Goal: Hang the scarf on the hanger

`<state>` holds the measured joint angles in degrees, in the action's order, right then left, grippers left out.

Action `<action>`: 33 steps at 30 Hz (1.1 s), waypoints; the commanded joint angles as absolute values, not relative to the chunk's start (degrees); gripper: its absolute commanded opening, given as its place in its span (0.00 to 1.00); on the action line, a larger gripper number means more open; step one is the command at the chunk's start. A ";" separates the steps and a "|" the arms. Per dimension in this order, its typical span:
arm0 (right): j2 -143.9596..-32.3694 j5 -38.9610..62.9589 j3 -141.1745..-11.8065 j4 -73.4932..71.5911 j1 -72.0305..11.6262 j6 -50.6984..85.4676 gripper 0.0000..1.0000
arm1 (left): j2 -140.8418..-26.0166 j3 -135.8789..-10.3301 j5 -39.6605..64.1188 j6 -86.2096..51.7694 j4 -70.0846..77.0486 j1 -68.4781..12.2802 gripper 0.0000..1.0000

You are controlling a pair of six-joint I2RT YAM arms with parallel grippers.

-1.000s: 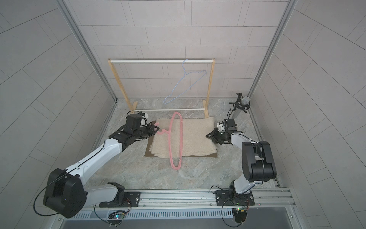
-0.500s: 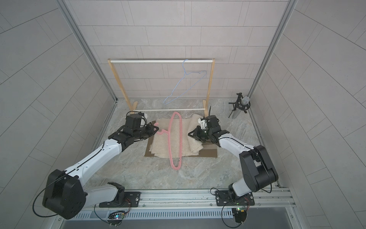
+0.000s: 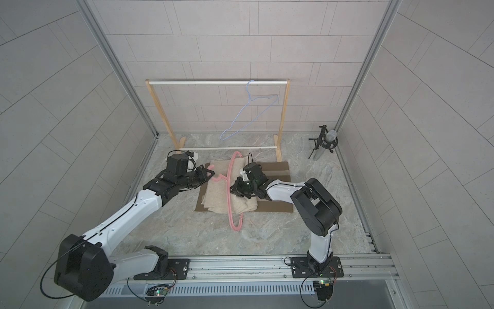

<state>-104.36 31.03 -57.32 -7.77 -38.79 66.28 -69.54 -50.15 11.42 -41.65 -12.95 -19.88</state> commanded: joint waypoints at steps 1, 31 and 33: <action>-105.99 31.21 -58.13 -8.75 -39.88 66.43 0.05 | -68.03 -50.69 13.93 -43.33 -11.25 -19.53 0.00; -95.12 32.45 -62.20 -0.94 -33.23 63.74 0.64 | -70.24 -55.96 11.09 -38.05 -16.89 -22.44 0.00; -97.05 32.16 -64.14 -2.70 -33.99 66.33 0.64 | -70.47 -56.25 10.55 -37.36 -17.46 -22.76 0.00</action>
